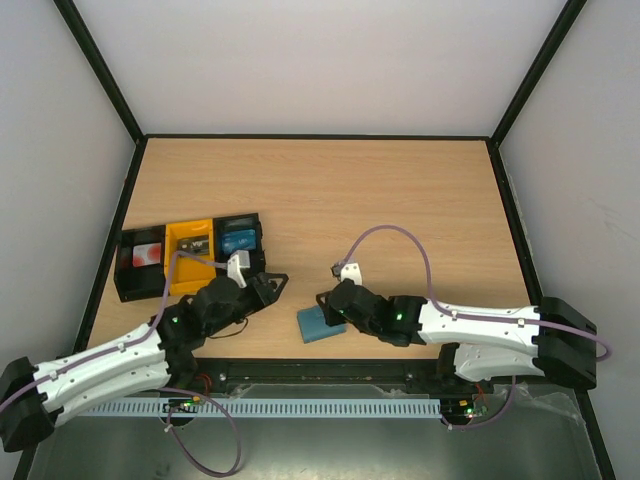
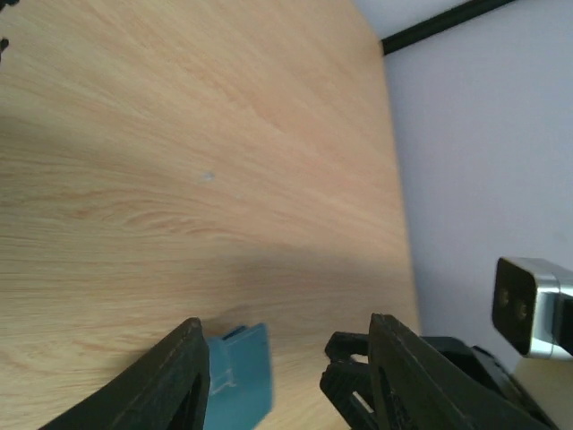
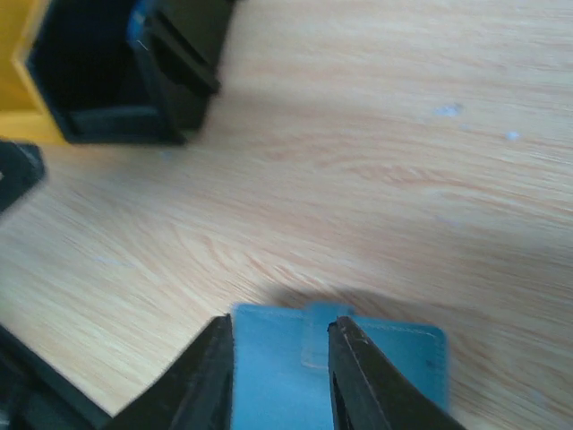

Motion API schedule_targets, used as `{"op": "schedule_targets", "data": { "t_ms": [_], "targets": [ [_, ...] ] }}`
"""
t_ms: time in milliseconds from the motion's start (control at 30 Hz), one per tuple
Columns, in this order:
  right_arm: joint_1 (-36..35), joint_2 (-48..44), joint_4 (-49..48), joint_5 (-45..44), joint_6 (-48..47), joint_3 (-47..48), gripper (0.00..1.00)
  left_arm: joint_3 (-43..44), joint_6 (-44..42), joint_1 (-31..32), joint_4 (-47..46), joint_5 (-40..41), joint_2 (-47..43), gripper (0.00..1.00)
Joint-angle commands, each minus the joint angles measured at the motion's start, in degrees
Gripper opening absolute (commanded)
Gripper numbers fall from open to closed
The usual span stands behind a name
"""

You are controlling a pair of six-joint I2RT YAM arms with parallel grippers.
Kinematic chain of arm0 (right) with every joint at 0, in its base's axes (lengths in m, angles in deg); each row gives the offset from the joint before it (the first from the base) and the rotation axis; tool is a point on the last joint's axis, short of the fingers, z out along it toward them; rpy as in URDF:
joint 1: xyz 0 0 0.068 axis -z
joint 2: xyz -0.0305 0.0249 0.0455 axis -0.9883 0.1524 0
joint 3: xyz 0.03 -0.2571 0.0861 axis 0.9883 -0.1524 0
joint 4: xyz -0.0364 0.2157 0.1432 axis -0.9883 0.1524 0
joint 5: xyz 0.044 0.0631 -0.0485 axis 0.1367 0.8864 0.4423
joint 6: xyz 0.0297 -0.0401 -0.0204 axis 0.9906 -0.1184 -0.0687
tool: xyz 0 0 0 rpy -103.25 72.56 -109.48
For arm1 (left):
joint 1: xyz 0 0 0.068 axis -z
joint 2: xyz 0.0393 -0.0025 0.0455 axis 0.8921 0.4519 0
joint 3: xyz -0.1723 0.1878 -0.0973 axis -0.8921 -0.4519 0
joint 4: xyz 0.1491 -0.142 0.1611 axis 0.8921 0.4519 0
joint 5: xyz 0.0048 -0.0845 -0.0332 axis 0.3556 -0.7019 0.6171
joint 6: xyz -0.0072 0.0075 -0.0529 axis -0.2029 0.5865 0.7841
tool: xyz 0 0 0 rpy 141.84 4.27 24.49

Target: Take the credit cards out of the card holder

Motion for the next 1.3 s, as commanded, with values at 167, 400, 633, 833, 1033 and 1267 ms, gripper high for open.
{"op": "schedule_targets", "data": {
  "t_ms": [167,400,633,833,1033,1267],
  "targets": [
    [2.9,-2.4,-3.3,7.3,6.3,-11.2,0.51,3.1,-8.7,3.1,-0.1,-7.6,17.0,0.51],
    [5.5,-3.6,-11.1,10.9,5.2,-16.3,0.69,-1.4,-5.8,5.4,-8.9,-10.2,21.5,0.42],
    [8.0,-3.1,-20.2,15.6,4.8,-20.4,0.71,-4.5,-4.0,5.9,-10.9,-8.7,21.5,0.33],
    [8.3,-0.8,-22.1,16.5,4.1,-20.6,0.71,-6.5,-2.8,5.8,-14.3,-9.1,21.6,0.31],
    [8.5,2.0,-25.6,18.7,4.0,-20.1,0.62,-7.0,-3.0,5.9,-17.2,-10.7,24.4,0.23],
    [8.5,-1.0,-21.6,16.6,3.8,-18.0,0.05,-5.9,-3.9,5.9,-19.8,-11.6,31.5,0.18]
  ]
}}
